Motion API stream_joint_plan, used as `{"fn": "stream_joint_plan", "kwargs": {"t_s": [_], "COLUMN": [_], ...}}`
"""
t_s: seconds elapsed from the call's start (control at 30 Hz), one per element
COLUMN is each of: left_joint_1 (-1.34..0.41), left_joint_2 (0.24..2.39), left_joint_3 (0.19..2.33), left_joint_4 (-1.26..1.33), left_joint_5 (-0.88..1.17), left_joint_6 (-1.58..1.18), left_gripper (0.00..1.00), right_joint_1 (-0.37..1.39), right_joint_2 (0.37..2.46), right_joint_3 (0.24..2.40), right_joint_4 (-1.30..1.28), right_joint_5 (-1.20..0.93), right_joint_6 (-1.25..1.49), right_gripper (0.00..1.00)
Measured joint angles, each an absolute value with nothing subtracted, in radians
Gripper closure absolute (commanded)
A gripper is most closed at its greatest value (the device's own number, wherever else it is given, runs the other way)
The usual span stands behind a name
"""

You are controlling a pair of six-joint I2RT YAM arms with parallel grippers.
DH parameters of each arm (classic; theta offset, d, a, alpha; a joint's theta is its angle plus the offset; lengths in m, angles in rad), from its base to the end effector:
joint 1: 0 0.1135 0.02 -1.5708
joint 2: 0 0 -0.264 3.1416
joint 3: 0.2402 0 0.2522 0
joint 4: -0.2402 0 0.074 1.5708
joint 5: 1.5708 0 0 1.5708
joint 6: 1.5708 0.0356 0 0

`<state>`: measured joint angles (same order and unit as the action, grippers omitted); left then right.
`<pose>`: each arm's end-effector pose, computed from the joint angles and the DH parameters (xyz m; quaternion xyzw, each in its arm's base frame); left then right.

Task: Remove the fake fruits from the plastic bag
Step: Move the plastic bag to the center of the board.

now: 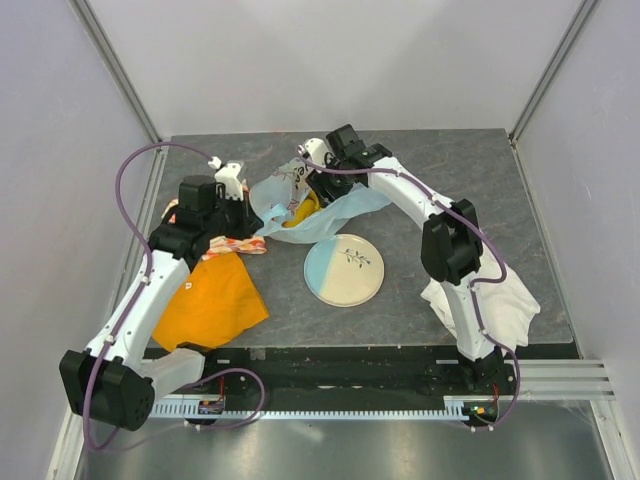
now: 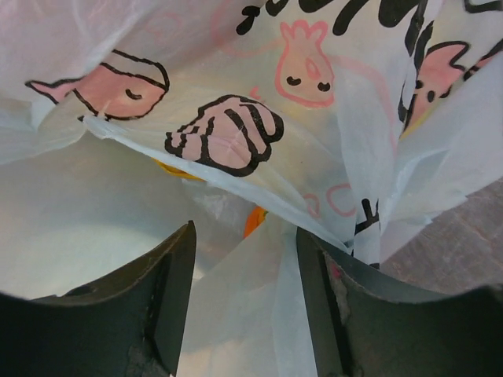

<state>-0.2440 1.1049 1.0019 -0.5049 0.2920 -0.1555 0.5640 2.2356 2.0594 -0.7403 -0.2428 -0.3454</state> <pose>0.2304 -0.0679 0.3221 0.1061 0.8731 -0.2173 0.4234 0.4185 0.2748 0.2513 -0.4478 0.8274 0.1488 0.3046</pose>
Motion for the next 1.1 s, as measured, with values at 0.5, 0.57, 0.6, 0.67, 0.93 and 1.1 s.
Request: {"fn": "stream_joint_plan", "kwargs": {"t_s": [0.5,0.57,0.6,0.67,0.93,1.1], "left_joint_1": [-0.263,-0.284,-0.295,-0.334,-0.450,-0.451], "left_joint_2": [1.127,1.137,1.142,1.181,1.583,1.753], "left_joint_3": [1.044,1.058,1.066,1.095,1.433,1.670], "left_joint_4": [-0.500,-0.498,-0.497,-0.482,-0.387,-0.379], "left_joint_5": [0.342,0.354,0.359,0.373,0.408,0.436], "left_joint_6": [-0.101,-0.080,-0.073,-0.059,-0.043,-0.013], "left_gripper": [0.98,0.99,0.98,0.98,0.98,0.98], "right_joint_1": [0.538,0.497,0.465,0.395,0.029,0.028], "right_joint_2": [2.280,2.271,2.255,2.210,2.091,1.918], "right_joint_3": [2.103,2.050,2.008,1.941,1.794,1.687], "right_joint_4": [-0.795,-0.791,-0.780,-0.765,-0.754,-0.744], "right_joint_5": [-0.153,-0.101,-0.075,-0.017,0.149,0.118], "right_joint_6": [-0.207,-0.213,-0.212,-0.213,-0.226,-0.236], "right_gripper": [0.41,0.41,0.41,0.40,0.39,0.36]}}
